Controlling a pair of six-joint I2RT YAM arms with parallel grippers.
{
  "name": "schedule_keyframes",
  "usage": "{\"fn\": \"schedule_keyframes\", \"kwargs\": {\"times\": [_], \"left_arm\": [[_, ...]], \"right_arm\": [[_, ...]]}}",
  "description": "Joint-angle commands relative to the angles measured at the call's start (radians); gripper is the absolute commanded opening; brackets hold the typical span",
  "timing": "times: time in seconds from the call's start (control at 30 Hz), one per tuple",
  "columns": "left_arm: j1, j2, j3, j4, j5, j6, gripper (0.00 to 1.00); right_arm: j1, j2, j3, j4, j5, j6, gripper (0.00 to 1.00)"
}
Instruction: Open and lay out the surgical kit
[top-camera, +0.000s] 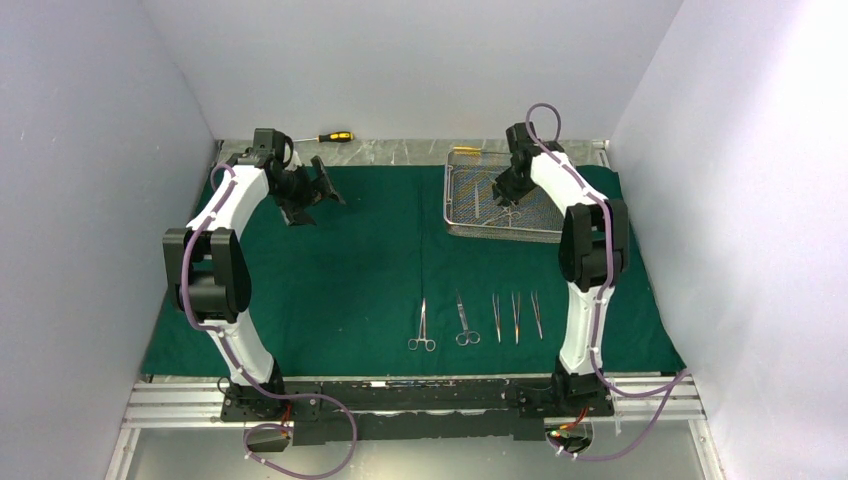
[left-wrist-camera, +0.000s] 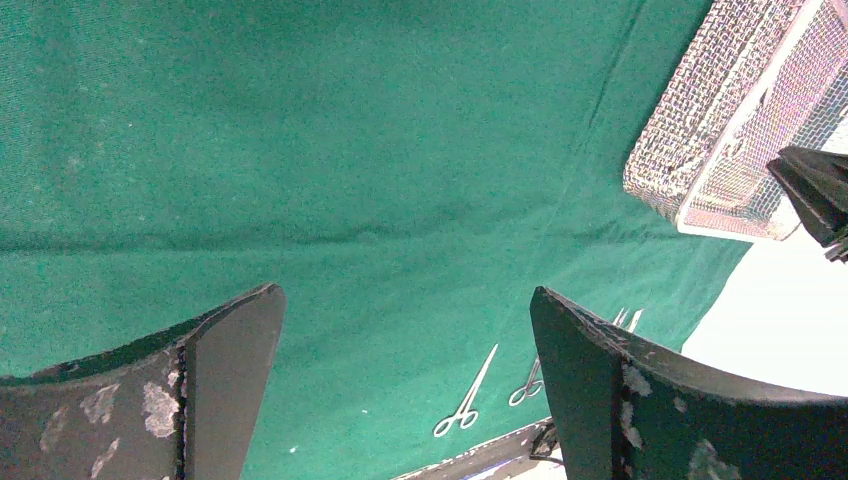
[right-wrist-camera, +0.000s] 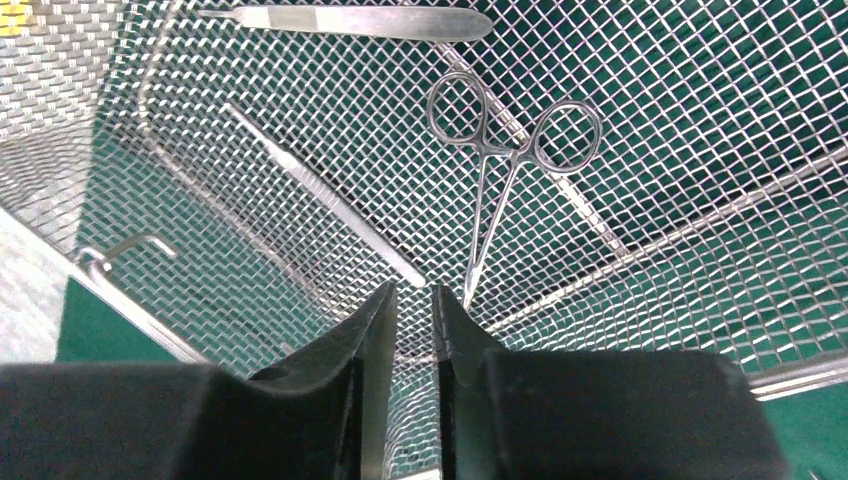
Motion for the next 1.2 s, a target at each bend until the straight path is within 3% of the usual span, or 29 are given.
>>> {"fn": "schedule_keyframes", "kwargs": {"times": [0.0, 0.5, 0.87, 1.17], "left_arm": [[0.003, -0.043, -0.011, 0.026, 0.031, 0.004, 0.99], [0.003, -0.042, -0.010, 0.023, 0.024, 0.005, 0.99], [0.003, -0.047, -0.013, 0.024, 0.026, 0.008, 0.99], [0.000, -0.052, -0.009, 0.098, 0.163, 0.029, 0.98]], "right_arm": [[0.012, 0.057, 0.052, -0.072, 0.019, -0.021, 0.27], [0.025, 0.189, 0.105, -0.111, 0.002, -0.036, 0.29], [0.025, 0.198, 0.086, -0.122, 0.025, -0.009, 0.02], [0.023, 0.080, 0.108, -0.105, 0.040, 0.010, 0.00]]}}
